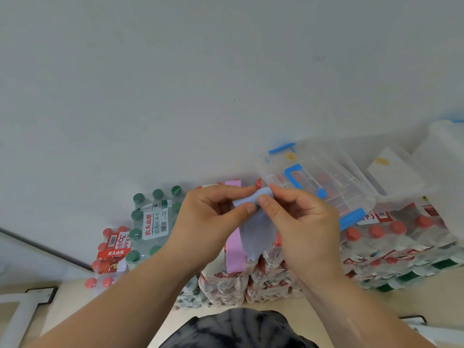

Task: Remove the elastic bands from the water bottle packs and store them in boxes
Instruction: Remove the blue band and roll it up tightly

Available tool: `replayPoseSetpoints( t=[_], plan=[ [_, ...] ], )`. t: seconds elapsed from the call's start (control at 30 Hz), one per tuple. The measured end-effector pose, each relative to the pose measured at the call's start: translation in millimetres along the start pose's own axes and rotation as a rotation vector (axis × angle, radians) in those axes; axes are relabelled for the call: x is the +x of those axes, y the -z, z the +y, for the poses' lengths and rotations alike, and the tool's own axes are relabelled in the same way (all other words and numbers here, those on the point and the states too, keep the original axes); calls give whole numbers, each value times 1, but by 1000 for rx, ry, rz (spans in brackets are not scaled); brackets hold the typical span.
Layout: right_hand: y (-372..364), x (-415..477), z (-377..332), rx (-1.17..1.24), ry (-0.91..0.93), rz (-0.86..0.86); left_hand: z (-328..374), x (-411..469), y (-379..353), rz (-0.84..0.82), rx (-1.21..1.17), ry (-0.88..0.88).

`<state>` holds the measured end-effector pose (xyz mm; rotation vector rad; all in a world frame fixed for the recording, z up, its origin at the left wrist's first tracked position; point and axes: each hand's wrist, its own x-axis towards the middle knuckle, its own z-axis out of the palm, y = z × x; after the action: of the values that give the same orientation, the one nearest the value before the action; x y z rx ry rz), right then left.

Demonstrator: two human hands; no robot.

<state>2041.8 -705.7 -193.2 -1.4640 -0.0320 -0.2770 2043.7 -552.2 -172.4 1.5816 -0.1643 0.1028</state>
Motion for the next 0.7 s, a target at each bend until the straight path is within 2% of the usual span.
replayPoseSetpoints(
  t=[0.33, 0.57, 0.7],
  plan=[
    [-3, -4, 4, 197, -69, -34, -4, -1, 3, -12, -69, 126],
    [-3, -2, 4, 117, -75, 9, -9, -2, -1, -5, -129, 161],
    [-2, 3, 2, 63, -44, -41, -8, 0, -1, -94, -126, 189]
  ],
)
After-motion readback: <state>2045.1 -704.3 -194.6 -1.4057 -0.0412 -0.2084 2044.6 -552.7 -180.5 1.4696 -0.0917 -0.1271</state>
